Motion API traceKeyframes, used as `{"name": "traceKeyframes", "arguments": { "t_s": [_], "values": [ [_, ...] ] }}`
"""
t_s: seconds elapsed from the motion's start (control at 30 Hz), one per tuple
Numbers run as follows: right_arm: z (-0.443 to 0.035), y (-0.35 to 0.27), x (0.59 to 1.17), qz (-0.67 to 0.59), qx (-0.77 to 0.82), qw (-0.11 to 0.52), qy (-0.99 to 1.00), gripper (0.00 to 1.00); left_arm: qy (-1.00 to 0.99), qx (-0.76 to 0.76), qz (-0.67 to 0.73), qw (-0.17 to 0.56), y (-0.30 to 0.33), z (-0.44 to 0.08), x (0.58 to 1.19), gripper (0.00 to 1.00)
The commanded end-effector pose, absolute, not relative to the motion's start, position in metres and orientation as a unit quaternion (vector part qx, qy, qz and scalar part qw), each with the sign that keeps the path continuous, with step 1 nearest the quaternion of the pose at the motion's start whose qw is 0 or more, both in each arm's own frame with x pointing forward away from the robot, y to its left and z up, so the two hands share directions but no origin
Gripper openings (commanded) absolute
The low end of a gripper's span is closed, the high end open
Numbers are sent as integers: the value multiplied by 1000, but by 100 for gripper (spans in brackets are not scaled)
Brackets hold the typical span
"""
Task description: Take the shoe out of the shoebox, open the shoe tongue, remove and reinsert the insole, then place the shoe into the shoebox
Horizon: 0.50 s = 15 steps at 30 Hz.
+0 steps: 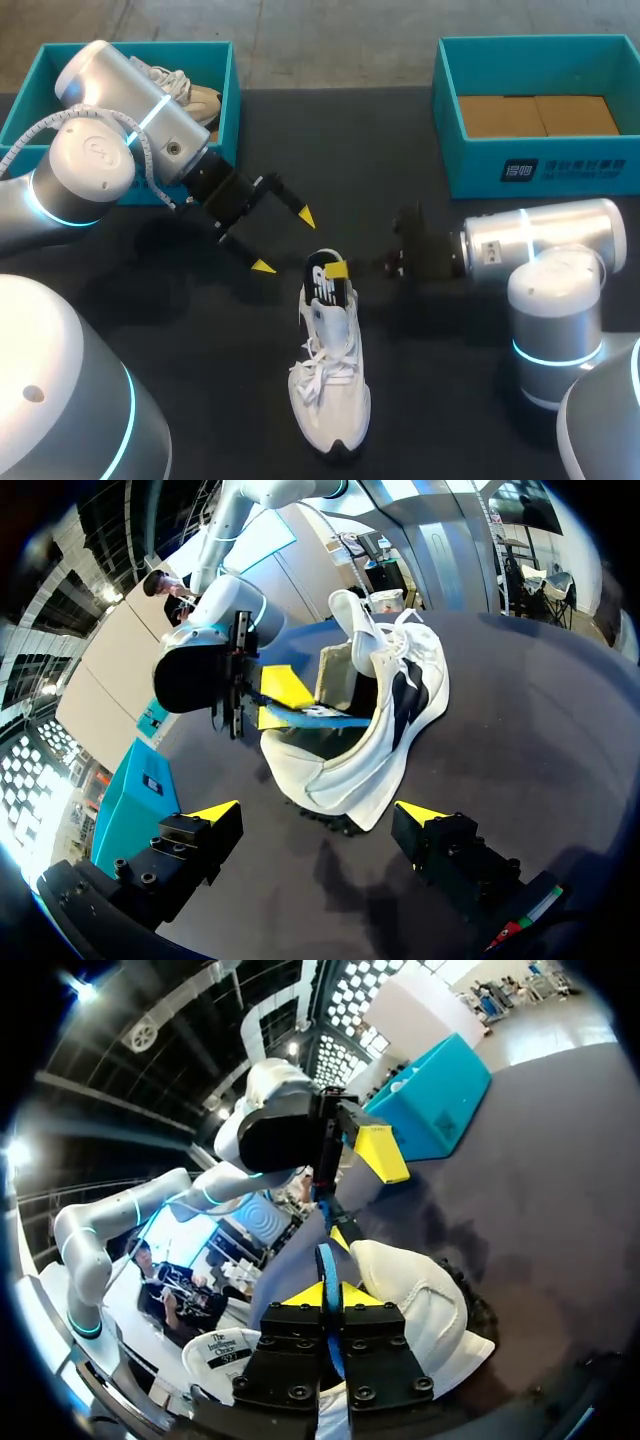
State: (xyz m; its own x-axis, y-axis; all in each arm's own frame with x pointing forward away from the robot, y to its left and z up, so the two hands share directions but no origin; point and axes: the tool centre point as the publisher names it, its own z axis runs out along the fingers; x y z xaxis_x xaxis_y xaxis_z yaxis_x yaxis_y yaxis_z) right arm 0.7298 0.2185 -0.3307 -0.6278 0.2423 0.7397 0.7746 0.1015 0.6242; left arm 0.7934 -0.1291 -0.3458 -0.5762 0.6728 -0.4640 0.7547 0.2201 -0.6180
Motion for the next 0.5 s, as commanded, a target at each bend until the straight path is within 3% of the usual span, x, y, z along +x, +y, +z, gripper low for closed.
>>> {"name": "traceKeyframes", "arguments": {
  "t_s": [0.03,0.5],
  "values": [
    [-332,223,735,-551,-375,238,-707,0,780,459,-423,47,-130,-346,794,100],
    [-347,217,725,-532,-404,249,-701,0,780,459,-423,47,-130,-346,794,100]
  ]
}}
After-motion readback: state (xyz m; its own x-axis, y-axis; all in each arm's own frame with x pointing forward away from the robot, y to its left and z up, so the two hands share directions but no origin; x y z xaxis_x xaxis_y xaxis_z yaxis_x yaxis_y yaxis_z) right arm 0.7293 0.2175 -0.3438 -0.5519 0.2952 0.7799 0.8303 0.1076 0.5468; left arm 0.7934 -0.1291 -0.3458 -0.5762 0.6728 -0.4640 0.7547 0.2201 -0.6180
